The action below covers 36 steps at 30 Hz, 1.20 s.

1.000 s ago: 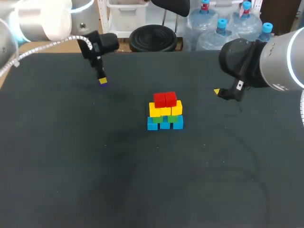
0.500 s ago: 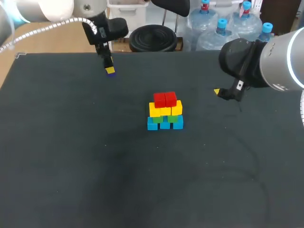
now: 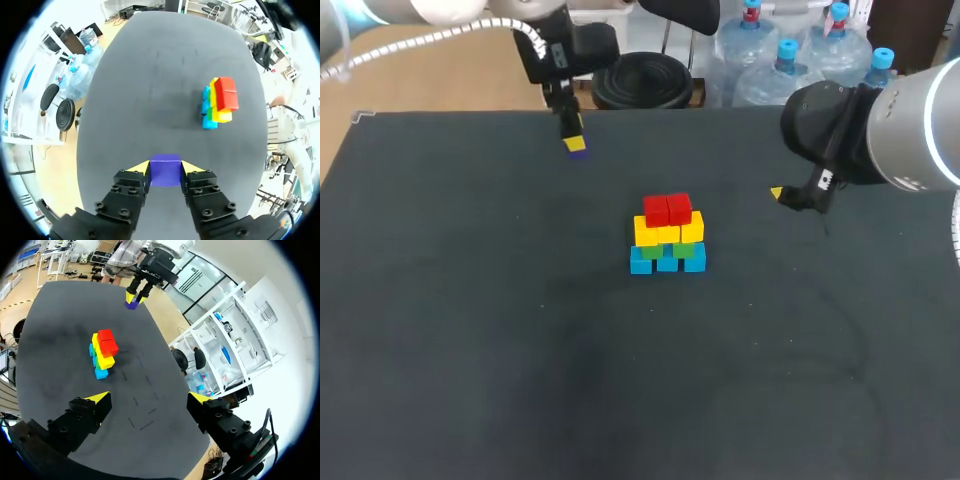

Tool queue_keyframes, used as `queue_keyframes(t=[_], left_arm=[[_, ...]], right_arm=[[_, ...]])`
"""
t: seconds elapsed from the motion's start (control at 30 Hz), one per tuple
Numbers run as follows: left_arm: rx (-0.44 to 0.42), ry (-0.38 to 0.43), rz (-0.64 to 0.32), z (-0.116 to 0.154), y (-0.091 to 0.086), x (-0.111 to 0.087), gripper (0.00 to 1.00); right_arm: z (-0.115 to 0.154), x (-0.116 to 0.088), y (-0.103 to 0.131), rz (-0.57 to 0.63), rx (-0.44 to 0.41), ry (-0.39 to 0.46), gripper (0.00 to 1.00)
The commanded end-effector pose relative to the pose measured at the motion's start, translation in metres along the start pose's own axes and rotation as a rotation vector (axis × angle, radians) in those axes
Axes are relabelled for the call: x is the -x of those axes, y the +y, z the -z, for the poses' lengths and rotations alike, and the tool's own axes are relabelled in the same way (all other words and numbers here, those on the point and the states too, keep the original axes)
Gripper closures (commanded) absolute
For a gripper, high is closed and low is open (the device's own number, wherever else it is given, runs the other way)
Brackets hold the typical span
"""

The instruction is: Place the blue cubes, place green cubes on the blue cubes, place the yellow cubes on the green cubes, then place the red cubes on the yellow cubes, and place purple cube on the red cubes.

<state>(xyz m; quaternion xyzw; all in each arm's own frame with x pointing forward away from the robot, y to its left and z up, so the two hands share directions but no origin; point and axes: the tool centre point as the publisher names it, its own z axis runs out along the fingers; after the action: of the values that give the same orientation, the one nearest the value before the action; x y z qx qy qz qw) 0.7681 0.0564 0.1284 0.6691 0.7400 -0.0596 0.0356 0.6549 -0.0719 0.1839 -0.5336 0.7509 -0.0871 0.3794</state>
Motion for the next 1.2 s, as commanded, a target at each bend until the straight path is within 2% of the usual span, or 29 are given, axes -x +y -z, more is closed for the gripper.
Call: queue_keyframes(t=[0.03, 0.33, 0.6, 0.8, 0.9, 1.2], left_arm=[[0.088, -0.024, -0.005, 0.009, -0.029, 0.014, 1.00], [0.110, -0.067, -0.039, 0.025, -0.045, 0.035, 1.00], [0.128, -0.171, -0.061, 0.038, -0.058, 0.054, 1.00], [0.142, -0.255, -0.047, 0.048, -0.061, 0.053, 1.00], [0.161, -0.322, -0.035, 0.057, -0.064, 0.053, 1.00], [0.161, -0.322, -0.035, 0.057, -0.064, 0.053, 1.00]], right_arm=[[0.000, -0.002, 0.002, -0.001, -0.008, -0.007, 0.00], [0.000, -0.002, 0.002, -0.001, -0.008, -0.007, 0.00], [0.000, -0.002, 0.002, -0.001, -0.008, -0.007, 0.00], [0.000, -0.002, 0.002, -0.001, -0.008, -0.007, 0.00], [0.000, -0.002, 0.002, -0.001, -0.008, -0.007, 0.00], [0.000, -0.002, 0.002, -0.001, -0.008, -0.007, 0.00]])
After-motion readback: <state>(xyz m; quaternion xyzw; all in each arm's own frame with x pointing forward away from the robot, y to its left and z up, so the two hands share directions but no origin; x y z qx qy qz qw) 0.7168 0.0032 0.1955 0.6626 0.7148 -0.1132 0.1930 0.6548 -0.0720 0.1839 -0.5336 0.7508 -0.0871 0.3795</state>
